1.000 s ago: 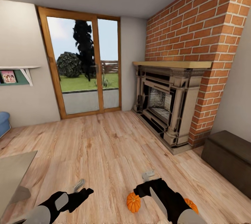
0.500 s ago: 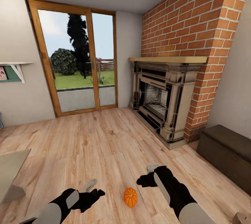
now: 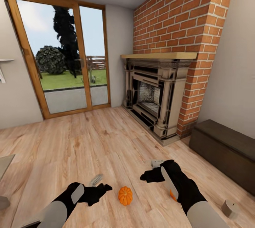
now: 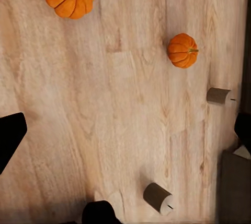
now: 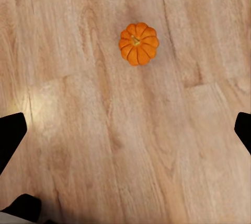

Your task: Place each of the two pumpkins and all three candles from the living room inside a cabinet in the living room (use any cabinet), then make sure every cabinet is closed, and position the cauldron so it is next to a table in the living room.

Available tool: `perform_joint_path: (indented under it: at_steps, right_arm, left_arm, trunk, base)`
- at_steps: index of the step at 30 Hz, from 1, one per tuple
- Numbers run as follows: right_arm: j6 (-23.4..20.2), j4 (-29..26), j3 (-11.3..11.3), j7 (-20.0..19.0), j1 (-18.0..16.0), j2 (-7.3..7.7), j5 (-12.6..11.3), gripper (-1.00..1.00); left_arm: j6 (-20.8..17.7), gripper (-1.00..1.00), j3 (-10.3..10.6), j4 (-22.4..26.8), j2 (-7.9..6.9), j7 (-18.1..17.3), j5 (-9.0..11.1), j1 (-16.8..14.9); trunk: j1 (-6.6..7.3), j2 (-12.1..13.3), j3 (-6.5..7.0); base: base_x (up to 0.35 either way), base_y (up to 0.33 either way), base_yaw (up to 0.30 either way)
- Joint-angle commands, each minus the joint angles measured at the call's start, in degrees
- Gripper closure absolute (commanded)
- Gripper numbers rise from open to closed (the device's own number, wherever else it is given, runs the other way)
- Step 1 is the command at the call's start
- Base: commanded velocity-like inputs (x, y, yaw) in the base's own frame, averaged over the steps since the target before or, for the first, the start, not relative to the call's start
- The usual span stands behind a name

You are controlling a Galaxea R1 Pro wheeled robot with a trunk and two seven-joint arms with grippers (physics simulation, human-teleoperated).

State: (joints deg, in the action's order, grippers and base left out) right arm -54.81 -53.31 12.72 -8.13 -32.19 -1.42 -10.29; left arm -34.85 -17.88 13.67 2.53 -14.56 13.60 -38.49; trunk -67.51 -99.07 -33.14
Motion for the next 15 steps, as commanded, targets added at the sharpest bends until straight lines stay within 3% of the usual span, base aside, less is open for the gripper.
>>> perform_joint_path:
  at_steps: [1,8,15]
  right_arm:
    - [-0.32,-0.3,0.03,-0.42,-0.05,0.22,-0.08,-1.0]
    - [-2.32,-4.15,-0.14,-1.81,-0.06,1.22,-0.08,-1.0]
    - [-4.63,-5.7,-1.47,-1.88,-0.06,1.24,-0.01,-1.0]
  left_arm:
    - [-0.63,-1.0,-0.23,0.24,0.02,-0.51,0.19,-0.01]
    - [-1.43,-1.0,-0.22,0.71,-0.25,-6.7,0.09,-1.12]
    - [-1.49,-1.0,-0.22,0.81,-0.46,-7.31,0.03,-2.19]
  trunk:
    - [-0.22,-0.45,-0.33]
    - [-1.76,-3.26,-2.11]
    - [-3.3,-6.06,-3.5]
  base:
    - [0.0,0.0,-0.189]
    - [0.0,0.0,-0.183]
    - [0.0,0.0,-0.046]
